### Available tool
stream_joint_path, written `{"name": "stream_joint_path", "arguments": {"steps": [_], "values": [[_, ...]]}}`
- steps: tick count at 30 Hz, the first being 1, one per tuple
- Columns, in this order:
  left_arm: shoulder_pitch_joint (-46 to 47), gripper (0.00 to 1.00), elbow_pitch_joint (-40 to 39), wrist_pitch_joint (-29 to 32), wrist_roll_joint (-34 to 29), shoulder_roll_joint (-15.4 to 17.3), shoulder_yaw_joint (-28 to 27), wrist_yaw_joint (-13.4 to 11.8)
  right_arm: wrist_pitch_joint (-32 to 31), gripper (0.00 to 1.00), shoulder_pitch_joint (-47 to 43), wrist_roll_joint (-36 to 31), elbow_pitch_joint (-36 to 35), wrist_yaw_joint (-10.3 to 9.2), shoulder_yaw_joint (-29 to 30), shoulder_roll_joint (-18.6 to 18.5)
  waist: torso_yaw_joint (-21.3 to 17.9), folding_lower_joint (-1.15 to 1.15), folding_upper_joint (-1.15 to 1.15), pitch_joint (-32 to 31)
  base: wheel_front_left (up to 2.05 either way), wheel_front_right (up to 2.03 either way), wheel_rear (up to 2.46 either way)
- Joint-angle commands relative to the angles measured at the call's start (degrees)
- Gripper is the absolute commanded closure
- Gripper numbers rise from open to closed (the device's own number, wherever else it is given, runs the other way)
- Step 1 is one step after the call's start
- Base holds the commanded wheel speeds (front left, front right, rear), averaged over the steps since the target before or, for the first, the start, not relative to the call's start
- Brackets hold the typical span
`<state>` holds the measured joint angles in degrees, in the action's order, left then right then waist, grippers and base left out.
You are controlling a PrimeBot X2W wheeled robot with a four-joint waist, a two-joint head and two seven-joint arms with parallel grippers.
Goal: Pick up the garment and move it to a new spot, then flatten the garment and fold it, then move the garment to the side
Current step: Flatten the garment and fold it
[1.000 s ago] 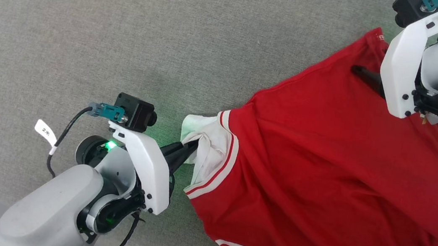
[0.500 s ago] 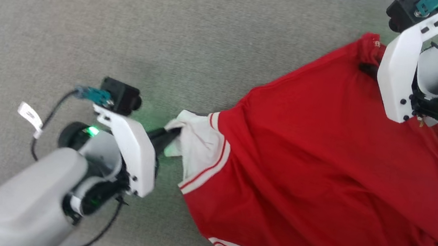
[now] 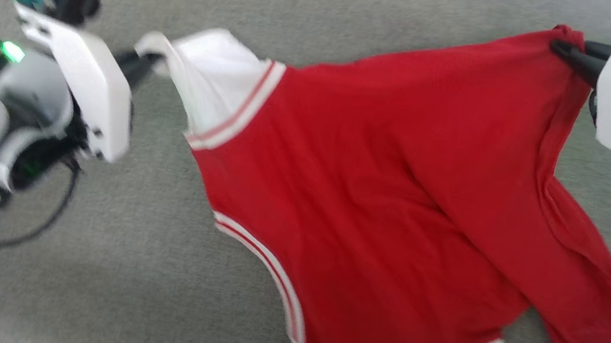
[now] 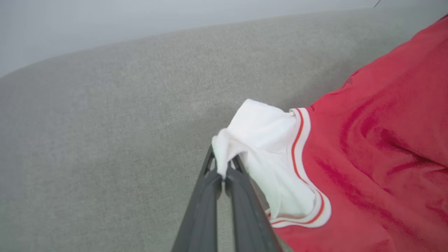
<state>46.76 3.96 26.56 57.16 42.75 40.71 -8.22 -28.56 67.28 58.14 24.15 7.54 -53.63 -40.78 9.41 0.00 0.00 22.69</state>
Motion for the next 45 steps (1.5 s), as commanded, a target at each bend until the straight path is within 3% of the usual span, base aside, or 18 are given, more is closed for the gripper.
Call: {"name": "stream_joint_path", "arguments": {"steps": [1, 11, 18, 24, 32, 40, 42, 45], "values": [[2.5, 1.00, 0.2, 1.0, -0.5, 1.0, -0.8, 0.2, 0.9, 1.00, 0.4, 0.4, -0.9, -0.11, 0.7, -0.5, -2.2, 0.00, 0.00, -1.7, 0.00, 0.00, 0.00], [15.0, 1.00, 3.4, 5.2, -3.6, 2.6, -1.8, 3.0, 2.6, 1.00, 1.2, -0.6, -4.5, -0.11, 5.1, -2.0, -6.3, 0.00, 0.00, -4.6, 0.00, 0.00, 0.00], [21.7, 1.00, 7.4, 6.1, -5.1, 1.0, -1.8, 4.8, 1.3, 1.00, 1.2, -2.1, -6.2, -0.11, 9.4, -2.3, -7.2, 0.00, 0.00, -5.4, 0.00, 0.00, 0.00], [28.2, 1.00, 12.7, 3.9, -7.6, -1.5, -1.8, 6.6, 1.5, 1.00, 2.5, -5.0, -4.3, -0.11, 14.3, -0.4, -7.5, 0.00, 0.00, -4.4, 0.00, 0.00, 0.00], [39.9, 1.00, 24.4, -9.3, -15.2, -6.2, -2.8, 7.2, 8.7, 1.00, 9.7, -15.8, 5.1, -0.11, 18.9, 7.4, -8.4, 0.00, 0.00, -0.7, 0.00, 0.00, 0.00], [51.1, 1.00, 33.0, -31.7, -23.1, -9.6, -4.9, 6.2, 28.7, 1.00, 20.1, -31.6, 17.4, -0.12, 23.7, 14.2, -8.3, 0.00, 0.00, 1.5, 0.00, 0.00, 0.00], [51.5, 1.00, 34.1, -36.5, -24.1, -9.9, -4.5, 7.5, 33.2, 1.00, 21.3, -35.0, 19.6, -0.12, 24.0, 15.4, -8.0, 0.00, 0.00, 1.6, 0.00, 0.00, 0.00], [49.0, 1.00, 36.3, -38.4, -23.9, -10.0, -3.3, 10.5, 33.5, 1.00, 20.0, -35.5, 23.4, -0.11, 22.6, 17.8, -7.4, 0.00, 0.00, 1.2, 0.00, 0.00, 0.00]]}}
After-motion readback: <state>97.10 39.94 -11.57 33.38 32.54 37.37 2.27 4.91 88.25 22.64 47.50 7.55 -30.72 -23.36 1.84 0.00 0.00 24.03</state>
